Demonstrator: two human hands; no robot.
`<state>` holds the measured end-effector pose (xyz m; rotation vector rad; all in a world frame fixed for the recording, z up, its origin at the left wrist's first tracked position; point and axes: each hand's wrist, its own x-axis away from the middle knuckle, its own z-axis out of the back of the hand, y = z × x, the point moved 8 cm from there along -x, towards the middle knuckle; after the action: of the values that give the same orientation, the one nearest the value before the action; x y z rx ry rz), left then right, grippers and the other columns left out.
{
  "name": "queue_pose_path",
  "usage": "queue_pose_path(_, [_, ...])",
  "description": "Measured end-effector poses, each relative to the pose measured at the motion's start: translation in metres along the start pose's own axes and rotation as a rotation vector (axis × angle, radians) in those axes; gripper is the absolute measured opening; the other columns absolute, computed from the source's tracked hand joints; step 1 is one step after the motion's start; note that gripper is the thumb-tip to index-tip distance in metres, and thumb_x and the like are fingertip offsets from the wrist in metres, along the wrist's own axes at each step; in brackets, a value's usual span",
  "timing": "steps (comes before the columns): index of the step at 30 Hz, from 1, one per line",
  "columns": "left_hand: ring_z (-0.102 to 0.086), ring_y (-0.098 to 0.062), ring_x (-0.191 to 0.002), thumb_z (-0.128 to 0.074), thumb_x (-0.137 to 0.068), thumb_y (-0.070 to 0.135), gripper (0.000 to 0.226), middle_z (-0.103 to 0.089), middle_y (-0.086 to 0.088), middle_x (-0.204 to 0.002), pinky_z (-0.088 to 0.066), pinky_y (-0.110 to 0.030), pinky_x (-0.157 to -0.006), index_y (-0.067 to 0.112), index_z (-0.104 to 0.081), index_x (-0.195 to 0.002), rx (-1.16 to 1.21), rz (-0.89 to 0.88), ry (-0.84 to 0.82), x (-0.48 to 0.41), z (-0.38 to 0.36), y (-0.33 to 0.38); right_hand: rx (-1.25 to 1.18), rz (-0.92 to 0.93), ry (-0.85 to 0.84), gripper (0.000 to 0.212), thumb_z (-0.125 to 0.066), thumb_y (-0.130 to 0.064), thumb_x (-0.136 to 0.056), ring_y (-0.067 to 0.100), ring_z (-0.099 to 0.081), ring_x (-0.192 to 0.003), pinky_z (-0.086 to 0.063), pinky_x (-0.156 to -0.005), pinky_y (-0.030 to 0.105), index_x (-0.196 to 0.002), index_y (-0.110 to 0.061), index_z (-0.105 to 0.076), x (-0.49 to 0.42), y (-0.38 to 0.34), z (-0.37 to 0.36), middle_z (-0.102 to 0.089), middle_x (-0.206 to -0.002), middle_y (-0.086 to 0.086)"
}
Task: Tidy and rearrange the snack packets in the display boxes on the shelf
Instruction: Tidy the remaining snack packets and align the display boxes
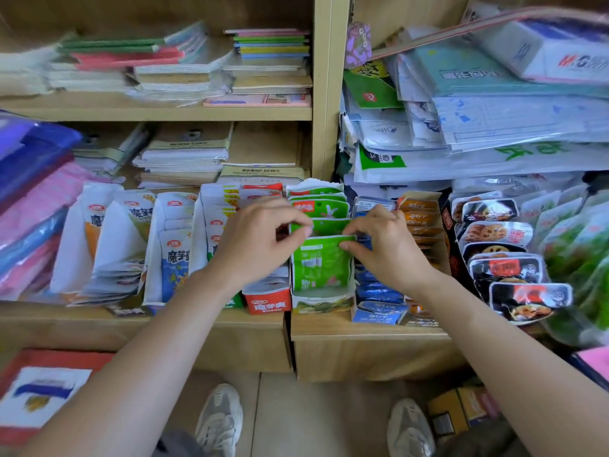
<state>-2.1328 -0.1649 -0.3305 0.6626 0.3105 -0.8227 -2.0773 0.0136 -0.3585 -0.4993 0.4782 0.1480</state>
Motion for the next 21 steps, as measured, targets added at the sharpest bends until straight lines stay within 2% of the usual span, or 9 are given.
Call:
queue_pose_path(2, [-0.061,-0.004,-0.099,-0.073,-0.089,0.034,0.014,-0.068,0.018,-0.104,-0.051,-0.032,-0.080,0.028,-0.078,-0.101,-0.013,-0.013,-0.016,0.012,0.000,-0.001,0.022,-0.037,0.064,0.013,-0.078,-0.021,-0.084,0.018,-0.047,-0.085,-0.020,-0.078,0.031,-0.095,-0.018,-0.071,-0.011,0.004,0.002,-0.046,-0.076,-0.015])
queue_pose_path(5, [-0.058,-0.014,-0.113,-0.076,-0.086,0.034,0.031,-0.068,0.010,-0.123,-0.050,-0.039,-0.090,0.026,-0.075,-0.116,-0.127,-0.043,-0.024,0.020,-0.003,-0.001,0.080,-0.092,0.117,0.018,-0.079,-0.024,-0.082,0.020,-0.051,-0.089,-0.023,-0.078,0.033,-0.095,-0.020,-0.069,-0.023,0.011,-0.001,-0.054,-0.078,-0.013])
queue_pose_path(7, [-0.056,-0.019,-0.116,-0.075,-0.086,0.034,0.045,-0.069,0.005,-0.123,-0.048,-0.042,-0.095,0.023,-0.068,-0.129,-0.222,-0.062,-0.035,0.021,-0.007,0.001,0.110,-0.117,0.074,0.025,-0.081,-0.026,-0.079,0.023,-0.051,-0.090,-0.028,-0.079,0.035,-0.099,-0.020,-0.065,-0.028,0.012,-0.008,-0.062,-0.084,-0.007])
queue_pose_path(9, [-0.053,-0.021,-0.118,-0.074,-0.086,0.035,0.051,-0.070,0.002,-0.120,-0.045,-0.044,-0.097,0.021,-0.064,-0.134,-0.296,-0.054,-0.042,0.020,-0.010,0.002,0.162,-0.110,0.021,0.036,-0.083,-0.027,-0.075,0.025,-0.053,-0.093,-0.032,-0.083,0.039,-0.103,-0.020,-0.062,-0.028,0.008,-0.014,-0.065,-0.093,-0.004])
queue_pose_path(12, [-0.048,-0.022,-0.120,-0.072,-0.087,0.040,0.040,-0.068,0.006,-0.123,-0.039,-0.046,-0.099,0.025,-0.071,-0.124,-0.393,-0.085,-0.058,0.018,-0.017,0.004,0.194,-0.089,0.000,0.046,-0.085,-0.027,-0.072,0.025,-0.055,-0.096,-0.032,-0.086,0.041,-0.109,-0.021,-0.060,-0.022,0.006,-0.015,-0.065,-0.098,-0.003])
queue_pose_path(16, [-0.046,-0.025,-0.117,-0.073,-0.083,0.044,0.053,-0.064,0.005,-0.116,-0.040,-0.046,-0.097,0.025,-0.064,-0.132,-0.410,-0.044,-0.049,0.015,-0.020,0.001,0.142,-0.040,0.030,0.042,-0.085,-0.021,-0.073,0.024,-0.057,-0.088,-0.029,-0.080,0.037,-0.110,-0.019,-0.065,-0.014,0.007,-0.010,-0.064,-0.086,-0.004])
queue_pose_path(19, [-0.048,-0.025,-0.112,-0.073,-0.085,0.044,0.035,-0.064,0.007,-0.103,-0.040,-0.048,-0.094,0.026,-0.073,-0.115,-0.370,-0.028,0.011,0.012,-0.017,0.001,0.049,-0.046,0.063,0.030,-0.083,-0.017,-0.077,0.022,-0.061,-0.083,-0.034,-0.081,0.034,-0.104,-0.017,-0.072,-0.010,0.008,-0.003,-0.068,-0.081,0.000])
queue_pose_path(21, [-0.051,-0.024,-0.107,-0.072,-0.085,0.045,0.027,-0.068,0.008,-0.096,-0.041,-0.047,-0.092,0.024,-0.075,-0.101,-0.343,-0.011,0.042,0.008,-0.014,-0.001,0.011,-0.064,0.094,0.019,-0.082,-0.017,-0.078,0.019,-0.062,-0.075,-0.042,-0.076,0.030,-0.096,-0.016,-0.077,-0.007,0.009,0.006,-0.069,-0.078,0.001])
